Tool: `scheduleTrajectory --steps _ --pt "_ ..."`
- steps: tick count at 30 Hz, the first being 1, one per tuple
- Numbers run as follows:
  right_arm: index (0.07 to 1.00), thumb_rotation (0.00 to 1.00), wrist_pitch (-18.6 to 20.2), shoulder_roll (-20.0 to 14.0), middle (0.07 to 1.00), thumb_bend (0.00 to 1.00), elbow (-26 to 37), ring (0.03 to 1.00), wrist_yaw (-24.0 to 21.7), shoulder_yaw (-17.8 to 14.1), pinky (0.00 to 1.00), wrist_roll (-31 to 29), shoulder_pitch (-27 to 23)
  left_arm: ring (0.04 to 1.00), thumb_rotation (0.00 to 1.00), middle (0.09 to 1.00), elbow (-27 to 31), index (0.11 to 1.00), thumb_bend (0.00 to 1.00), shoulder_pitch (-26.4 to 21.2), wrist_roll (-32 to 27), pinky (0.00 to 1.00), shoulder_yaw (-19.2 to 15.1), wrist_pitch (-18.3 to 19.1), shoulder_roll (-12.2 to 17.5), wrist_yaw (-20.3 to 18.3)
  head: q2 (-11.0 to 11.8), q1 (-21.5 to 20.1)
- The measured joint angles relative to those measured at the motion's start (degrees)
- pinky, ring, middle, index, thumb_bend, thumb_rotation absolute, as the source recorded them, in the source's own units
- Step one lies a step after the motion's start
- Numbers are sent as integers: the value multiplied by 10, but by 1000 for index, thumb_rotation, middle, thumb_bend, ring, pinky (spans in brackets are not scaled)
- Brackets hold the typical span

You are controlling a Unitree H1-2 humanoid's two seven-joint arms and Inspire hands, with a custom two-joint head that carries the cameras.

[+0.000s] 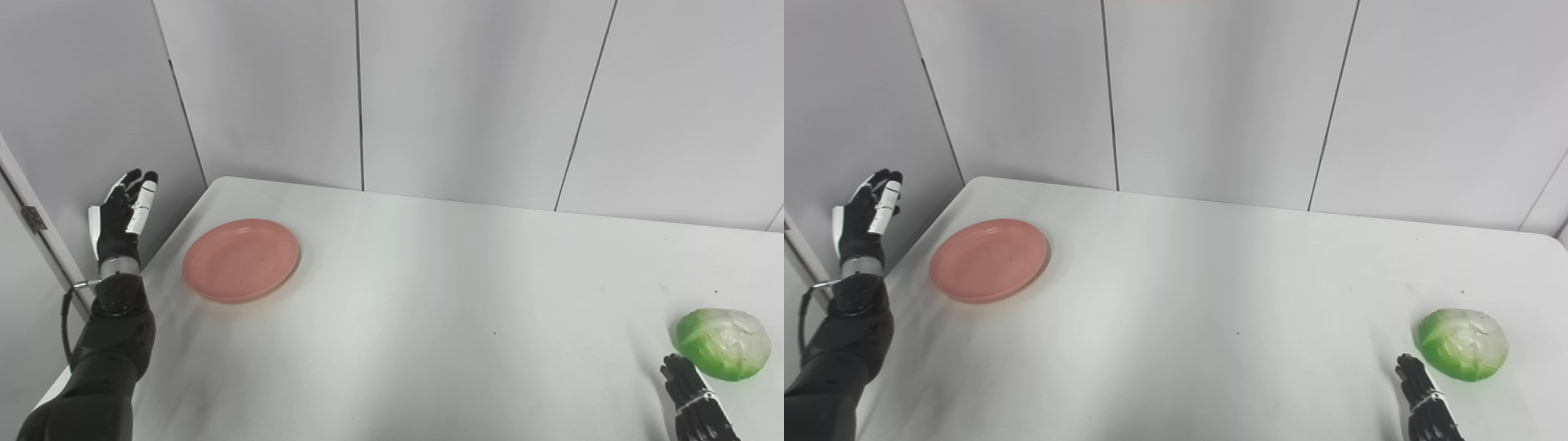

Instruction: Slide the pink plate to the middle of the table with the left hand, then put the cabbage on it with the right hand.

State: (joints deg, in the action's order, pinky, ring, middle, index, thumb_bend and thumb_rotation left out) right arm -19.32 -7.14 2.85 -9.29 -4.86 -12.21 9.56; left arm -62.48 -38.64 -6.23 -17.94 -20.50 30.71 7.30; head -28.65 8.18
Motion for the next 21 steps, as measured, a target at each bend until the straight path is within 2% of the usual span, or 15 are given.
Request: scheduleTrajectory --steps 3,8,10,16,21 --pt "875 1000 5 0 916 973 5 940 1 1 1000 0 2 815 713 819 16 800 655 14 -24 721 0 24 -4 -39 -3 -2" --pt "876 1000 10 0 915 955 17 938 3 1 1000 2 14 811 715 813 16 799 638 27 -46 713 1 34 -21 -72 -10 -9" --pt "870 1000 11 0 910 957 20 935 4 2 993 5 16 803 714 805 13 801 706 30 -50 698 1 32 -28 -81 -13 -15" --pt "872 1000 20 2 916 950 27 937 13 6 993 14 18 808 688 807 -26 830 706 23 -60 723 6 -5 -31 -100 -18 -20" --pt "880 1000 21 3 925 932 30 945 15 10 1000 15 21 798 691 794 -62 837 705 10 -69 703 13 -28 -29 -120 -21 -23"
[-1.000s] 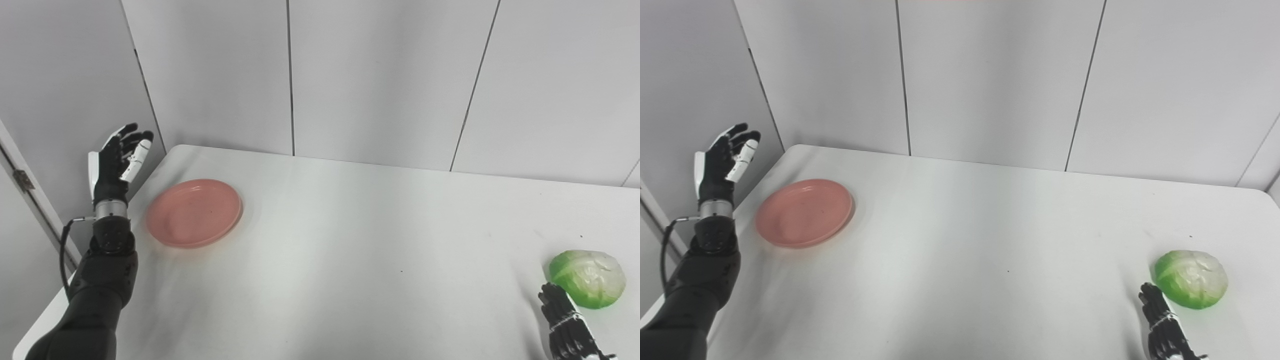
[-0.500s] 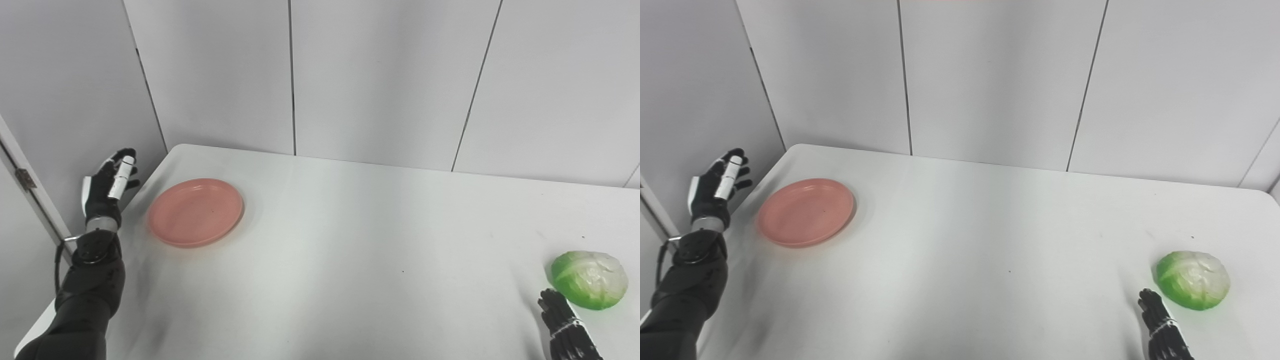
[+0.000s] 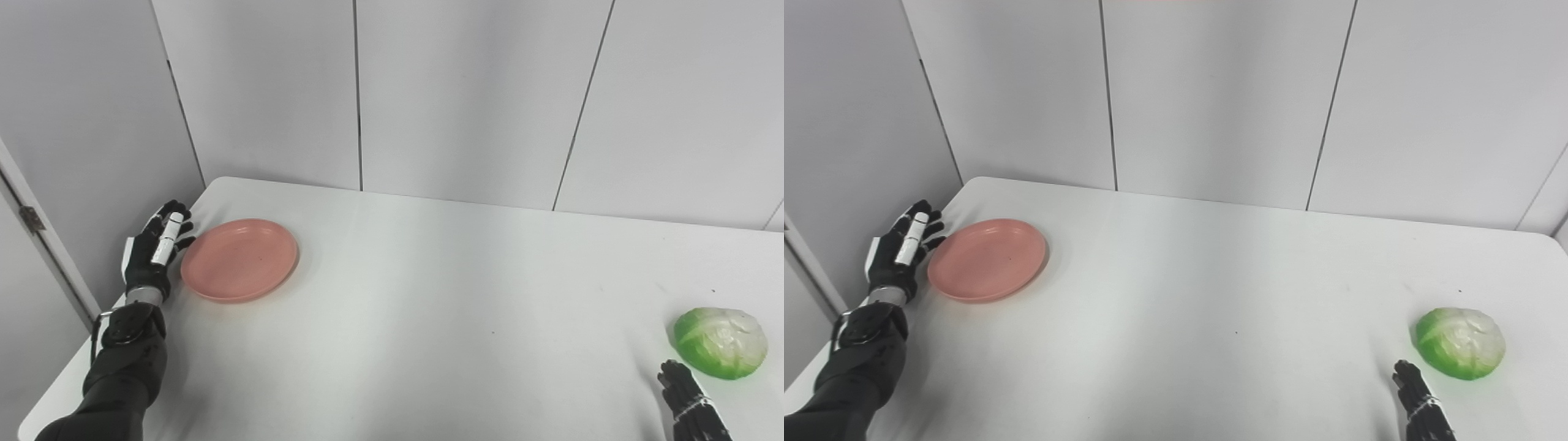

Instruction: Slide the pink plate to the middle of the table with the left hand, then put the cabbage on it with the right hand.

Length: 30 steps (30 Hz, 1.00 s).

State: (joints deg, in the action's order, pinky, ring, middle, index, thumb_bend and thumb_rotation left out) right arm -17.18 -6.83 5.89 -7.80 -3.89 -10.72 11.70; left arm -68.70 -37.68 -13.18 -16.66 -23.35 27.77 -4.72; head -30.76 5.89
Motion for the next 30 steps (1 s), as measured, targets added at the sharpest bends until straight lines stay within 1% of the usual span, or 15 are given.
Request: scheduleTrajectory --steps 5,6,8,10,15,17,19,20,24,27,30 --pt "882 1000 7 1 927 920 7 944 0 4 1000 2 2 797 696 800 -23 841 696 -6 -1 692 16 -22 1 -11 -3 -3" --pt "884 1000 7 2 928 914 7 943 0 4 999 3 2 797 701 802 -26 844 709 -8 -1 687 19 -24 1 -12 -4 -4" --pt "883 1000 8 3 930 905 8 942 2 5 1000 4 2 792 708 798 -29 850 726 -9 -1 680 24 -28 1 -15 -5 -6" --pt "883 1000 10 4 929 903 11 941 5 6 1000 5 4 793 711 797 -28 854 720 -8 -1 677 29 -31 0 -24 -7 -9" --pt "882 1000 17 6 924 910 18 933 10 11 988 10 6 803 735 802 3 857 735 3 -2 669 43 -30 -11 -43 -11 -15" --pt "886 1000 18 6 929 901 21 936 12 13 987 14 6 798 720 794 23 850 740 9 -2 677 49 -27 -20 -48 -11 -16" --pt "887 1000 18 7 930 898 23 937 13 15 985 19 7 800 711 794 54 849 745 15 -8 689 51 -7 -33 -53 -13 -19" --pt "890 1000 18 7 931 896 23 940 13 16 986 20 7 791 710 785 70 842 763 18 -13 691 51 5 -41 -55 -13 -19" --pt "884 1000 20 9 927 904 24 937 17 20 980 24 8 786 721 781 137 831 788 28 -17 670 58 55 -71 -56 -14 -24" --pt "881 1000 21 10 925 892 25 931 20 23 981 26 7 776 719 788 173 826 789 29 -17 667 68 93 -91 -57 -15 -28" --pt "881 1000 21 10 924 881 25 928 21 27 981 28 6 779 746 790 194 818 770 28 -9 659 80 113 -107 -59 -16 -33"
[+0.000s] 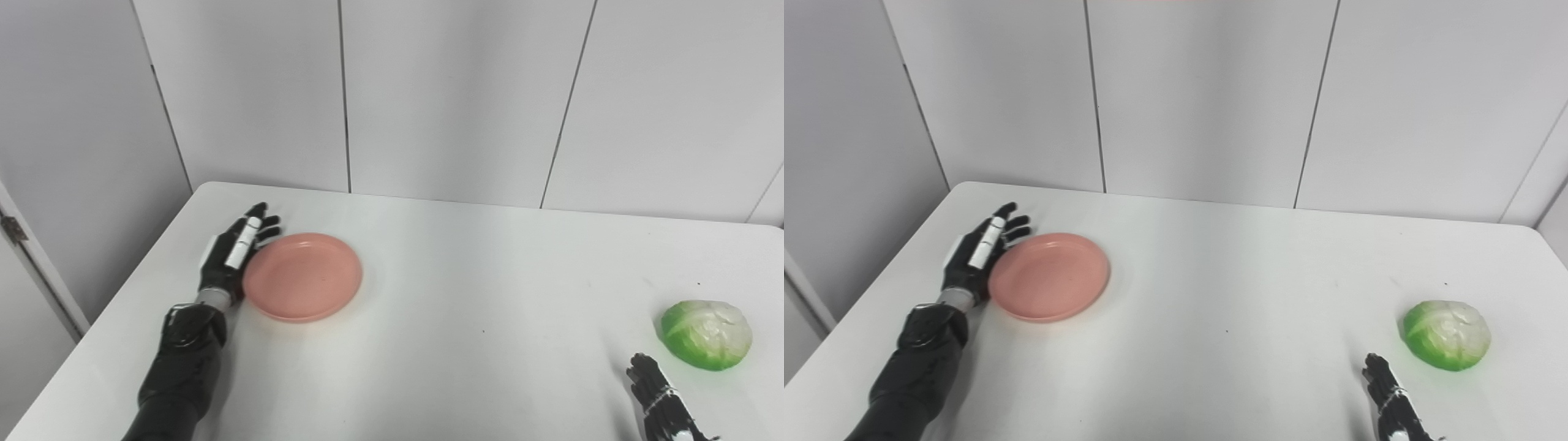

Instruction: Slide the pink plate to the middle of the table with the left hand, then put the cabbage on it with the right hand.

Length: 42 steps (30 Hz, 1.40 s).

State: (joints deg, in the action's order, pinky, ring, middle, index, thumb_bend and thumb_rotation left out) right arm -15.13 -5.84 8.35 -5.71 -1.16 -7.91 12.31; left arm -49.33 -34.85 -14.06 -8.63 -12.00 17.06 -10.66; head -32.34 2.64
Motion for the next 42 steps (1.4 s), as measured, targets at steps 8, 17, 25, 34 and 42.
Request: scheduleTrajectory --steps 8,17,25,34,42 --pt "870 1000 0 2 911 909 2 918 11 6 968 15 0 789 736 794 -12 840 729 -11 21 631 21 -1 -11 -2 -6 -17" --pt "862 1000 0 4 903 920 6 918 17 17 964 26 1 805 749 805 -18 854 714 -25 22 647 19 1 -56 12 -16 -47" --pt "859 1000 1 5 897 937 6 916 26 30 962 42 -3 818 798 836 -5 858 755 -43 25 633 22 24 -144 51 -18 -62" --pt "862 1000 3 6 898 933 6 923 42 41 964 53 -8 895 855 907 47 898 732 -26 35 746 16 55 -194 106 -23 -90" --pt "861 1000 10 9 899 933 8 903 53 53 951 69 -10 887 871 903 88 891 721 -13 50 721 23 89 -221 132 -26 -119"
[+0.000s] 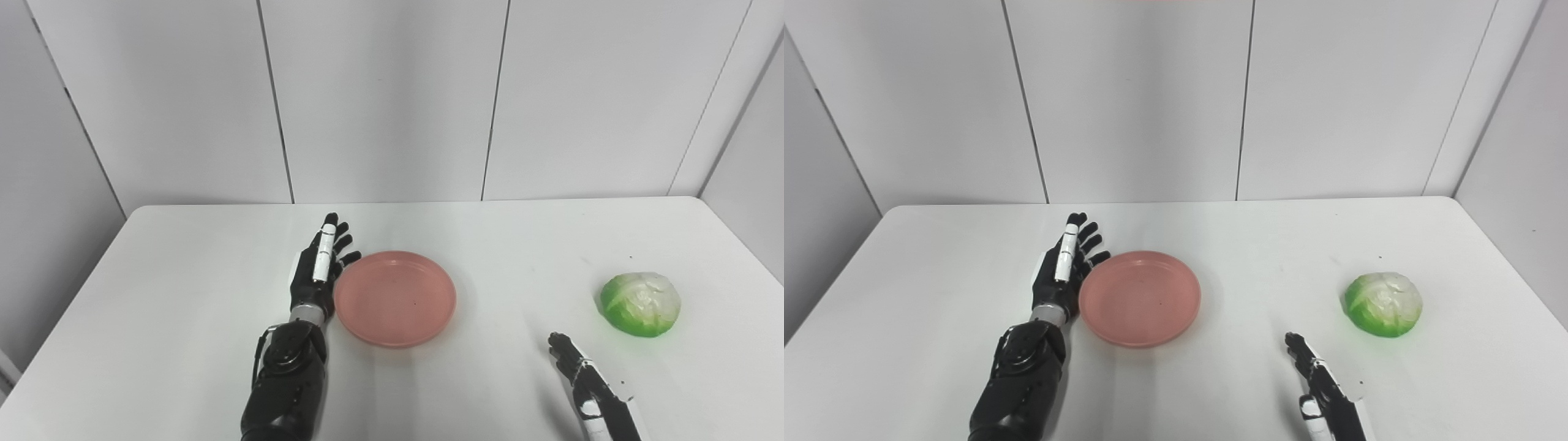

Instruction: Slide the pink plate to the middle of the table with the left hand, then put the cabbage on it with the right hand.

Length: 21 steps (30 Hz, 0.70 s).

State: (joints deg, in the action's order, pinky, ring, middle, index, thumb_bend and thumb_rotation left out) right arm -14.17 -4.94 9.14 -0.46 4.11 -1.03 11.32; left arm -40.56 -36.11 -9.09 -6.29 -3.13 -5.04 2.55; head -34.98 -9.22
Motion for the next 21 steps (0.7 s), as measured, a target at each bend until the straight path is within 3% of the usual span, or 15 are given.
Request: scheduleTrajectory --steps 5,9,13,17,21 --pt "863 1000 5 2 899 939 2 900 9 8 946 6 -2 896 870 910 6 898 710 5 8 731 8 0 -6 0 -2 -9" --pt "887 995 5 2 900 879 1 910 19 11 924 38 -2 905 842 915 5 893 728 5 7 740 5 0 -6 0 -1 -14" --pt "908 897 8 2 903 844 6 912 32 11 888 94 -3 897 837 917 -7 886 710 0 7 737 0 -2 -3 -6 4 -29" --pt "926 862 63 0 917 897 69 887 35 -4 775 136 -4 903 818 917 -23 886 725 -7 3 758 -8 -13 2 -15 9 -45" --pt "936 814 180 -18 945 893 194 877 11 -36 697 176 -30 899 809 910 -33 883 733 -10 -5 731 -13 -20 9 -25 15 -67"
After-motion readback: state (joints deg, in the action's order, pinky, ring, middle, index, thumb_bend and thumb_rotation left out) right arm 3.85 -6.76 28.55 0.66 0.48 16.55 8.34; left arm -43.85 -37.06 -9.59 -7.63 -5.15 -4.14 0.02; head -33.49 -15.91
